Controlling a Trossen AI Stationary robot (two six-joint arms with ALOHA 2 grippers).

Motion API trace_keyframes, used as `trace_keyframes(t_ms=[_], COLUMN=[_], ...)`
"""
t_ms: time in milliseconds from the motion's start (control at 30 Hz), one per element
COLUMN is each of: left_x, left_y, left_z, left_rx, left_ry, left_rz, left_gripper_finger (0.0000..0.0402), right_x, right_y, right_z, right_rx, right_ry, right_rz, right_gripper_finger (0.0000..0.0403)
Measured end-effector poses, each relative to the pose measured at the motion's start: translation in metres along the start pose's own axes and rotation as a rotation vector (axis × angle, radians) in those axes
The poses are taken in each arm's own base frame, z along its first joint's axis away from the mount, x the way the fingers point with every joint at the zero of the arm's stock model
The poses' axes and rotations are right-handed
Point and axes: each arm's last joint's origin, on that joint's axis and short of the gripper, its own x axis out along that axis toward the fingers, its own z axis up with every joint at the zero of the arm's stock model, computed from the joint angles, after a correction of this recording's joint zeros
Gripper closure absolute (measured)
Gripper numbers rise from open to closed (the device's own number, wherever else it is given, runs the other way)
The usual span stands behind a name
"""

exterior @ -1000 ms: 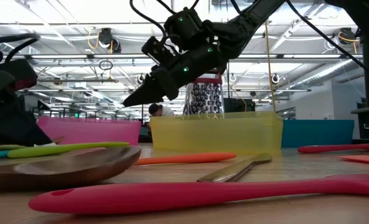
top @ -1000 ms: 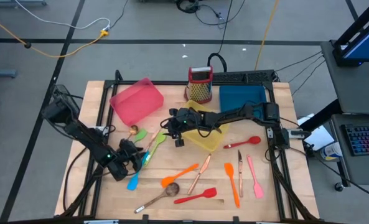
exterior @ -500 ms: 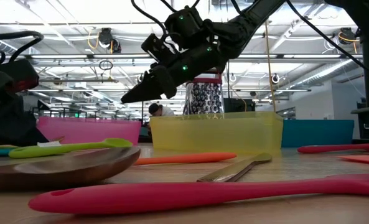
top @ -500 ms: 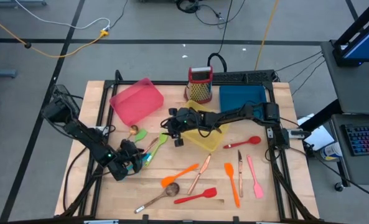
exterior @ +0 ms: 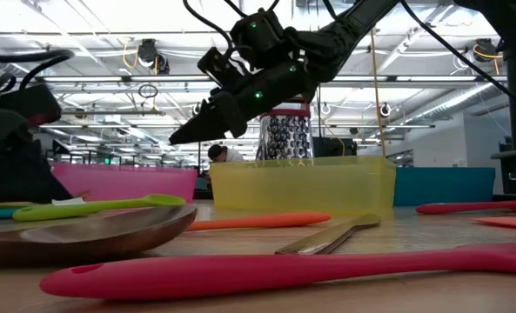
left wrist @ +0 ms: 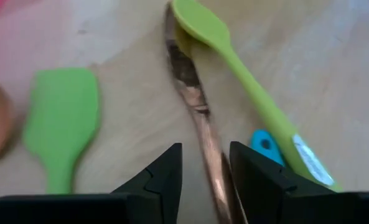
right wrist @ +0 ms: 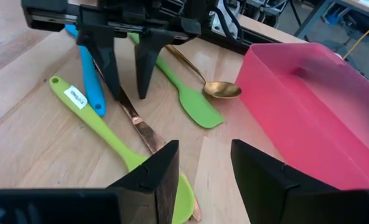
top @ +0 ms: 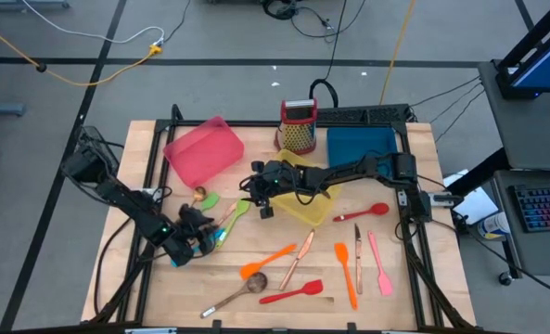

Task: Pick & Place Kitchen Items
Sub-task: Put the brown table knife into the yellow bin

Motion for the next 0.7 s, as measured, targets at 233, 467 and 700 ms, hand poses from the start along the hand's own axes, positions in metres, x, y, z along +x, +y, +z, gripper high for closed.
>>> trace_keyframes(t_ms=[233, 467, 700], left_x=[0.001, 0.004, 0.015], left_y=[0.003, 0.007, 0.01], left_z=[0.0, -0.001, -0.016], left_rx=[0.101, 0.15, 0.116], left_ry=[0.018, 0.054, 0.019], left_rz=[0.021, 0.061, 0.136], left_gripper_finger=[0.0261, 0.0261, 0.0261], right_x=[0.0, 0.0, 0.0], right_y=[0.0, 0.0, 0.0], right_z=[0.0, 0.0, 0.0], right_rx=[-0.003, -0.002, -0.007], right_ry=[0.0, 0.0, -0.001], right_rz=[0.0, 0.0, 0.0], right_gripper_finger=[0.0264, 0.0264, 0.0264])
